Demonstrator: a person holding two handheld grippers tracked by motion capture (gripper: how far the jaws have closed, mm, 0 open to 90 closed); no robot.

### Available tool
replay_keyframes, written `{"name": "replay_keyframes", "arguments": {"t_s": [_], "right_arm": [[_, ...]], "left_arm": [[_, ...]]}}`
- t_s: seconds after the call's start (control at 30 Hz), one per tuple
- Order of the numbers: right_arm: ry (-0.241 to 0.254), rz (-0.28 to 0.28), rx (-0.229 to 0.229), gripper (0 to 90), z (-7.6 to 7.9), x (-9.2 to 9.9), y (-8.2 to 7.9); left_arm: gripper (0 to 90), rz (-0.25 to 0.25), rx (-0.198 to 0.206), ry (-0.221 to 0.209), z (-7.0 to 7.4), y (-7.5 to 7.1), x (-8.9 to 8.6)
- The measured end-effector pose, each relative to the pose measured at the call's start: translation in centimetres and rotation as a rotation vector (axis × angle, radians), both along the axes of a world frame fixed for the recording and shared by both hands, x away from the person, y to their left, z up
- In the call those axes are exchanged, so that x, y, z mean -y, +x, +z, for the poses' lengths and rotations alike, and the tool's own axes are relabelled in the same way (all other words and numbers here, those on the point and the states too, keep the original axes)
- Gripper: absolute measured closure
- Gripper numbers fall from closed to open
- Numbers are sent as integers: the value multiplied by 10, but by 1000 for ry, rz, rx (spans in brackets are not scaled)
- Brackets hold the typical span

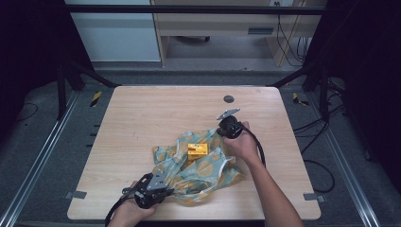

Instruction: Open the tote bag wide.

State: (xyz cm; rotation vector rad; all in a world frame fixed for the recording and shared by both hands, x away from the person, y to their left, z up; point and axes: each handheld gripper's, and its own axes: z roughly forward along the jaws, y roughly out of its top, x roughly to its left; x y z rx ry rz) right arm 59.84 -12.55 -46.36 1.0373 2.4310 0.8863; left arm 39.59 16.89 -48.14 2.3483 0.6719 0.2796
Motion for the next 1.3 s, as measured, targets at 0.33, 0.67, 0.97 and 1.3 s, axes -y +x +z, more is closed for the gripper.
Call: {"name": "replay_keyframes", "arguments": {"t_s": [0.33,0.67,0.97,1.3], "right_arm": [[91,-31,78,512,34,15,-20],[171,-12,148,452,75,24,-51],[138,63,113,826,81,8,-79],[65,133,29,900,67,-8,-102]], "left_arm": [[572,33,101,-114,31,0,-16],[403,52,169,-152,73,11,-23],[725,69,160,-141,71,46,-11],[860,-17,72,-56,55,64,24]]}}
